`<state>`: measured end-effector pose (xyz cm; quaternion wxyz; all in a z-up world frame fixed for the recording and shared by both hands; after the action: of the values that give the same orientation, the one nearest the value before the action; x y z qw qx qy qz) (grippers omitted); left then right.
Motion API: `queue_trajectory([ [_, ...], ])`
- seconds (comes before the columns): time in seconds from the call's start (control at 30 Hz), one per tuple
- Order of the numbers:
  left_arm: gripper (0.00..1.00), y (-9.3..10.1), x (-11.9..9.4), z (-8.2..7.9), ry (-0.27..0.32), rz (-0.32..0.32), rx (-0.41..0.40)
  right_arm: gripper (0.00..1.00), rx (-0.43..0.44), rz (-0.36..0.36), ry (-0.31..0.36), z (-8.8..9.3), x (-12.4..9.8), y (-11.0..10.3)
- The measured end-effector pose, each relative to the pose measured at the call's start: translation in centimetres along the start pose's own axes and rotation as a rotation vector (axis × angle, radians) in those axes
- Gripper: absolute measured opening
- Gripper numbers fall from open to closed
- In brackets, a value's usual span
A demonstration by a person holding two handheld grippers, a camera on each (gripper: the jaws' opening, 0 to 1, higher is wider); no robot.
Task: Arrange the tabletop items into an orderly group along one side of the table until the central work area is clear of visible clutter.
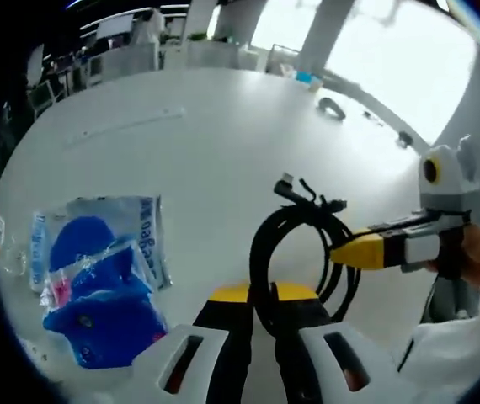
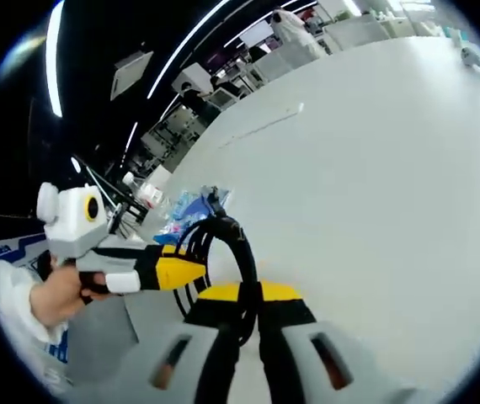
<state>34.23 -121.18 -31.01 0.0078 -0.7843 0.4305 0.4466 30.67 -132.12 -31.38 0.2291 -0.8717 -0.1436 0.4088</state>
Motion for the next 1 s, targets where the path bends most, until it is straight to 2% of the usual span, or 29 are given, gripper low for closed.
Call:
queue_trajectory([
  [0.1,0.04,-0.4,0.8,0.6,-0.032,-0.004,0.001,0.04,-0.038,0.023,-0.027,0.3,0.5,0.3],
  [0.23,0.03,-0.7,1.0,0.7,-0.031,-0.019,-0.005,0.04,-0.032,0.026,-0.033,0.4,1.1,0.9],
  [0.37,0.04,-1.1,1.1,1.0,-0.048,-0.031,-0.013,0.06,-0.079,0.037,-0.047,0.4,1.7,0.9],
  [0.6,0.05,-1.4,1.1,1.5,-0.061,-0.058,-0.081,0.07,-0.136,0.046,-0.081,0.0,2.9,1.2],
  [0.9,0.07,-1.5,0.9,2.5,-0.09,-0.084,-0.151,0.07,-0.306,0.05,-0.126,-0.8,4.2,0.9],
  [1.0,0.08,-1.2,0.8,2.8,-0.094,-0.089,-0.176,0.08,-0.397,0.06,-0.144,-1.0,4.4,0.7],
])
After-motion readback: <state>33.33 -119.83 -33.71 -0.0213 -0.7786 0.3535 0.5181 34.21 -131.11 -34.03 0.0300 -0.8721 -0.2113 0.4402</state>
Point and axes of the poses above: the point that each gripper's makers call its tool centre point, and the gripper's own axes: x roughly forward along the fingers, y roughly to its right, z roughly out of its underside, the point moved 4 cm from there along -x, roughly backward along the fingers, and after that the axes turned 9 degrees about z, right-handed, at the moved point
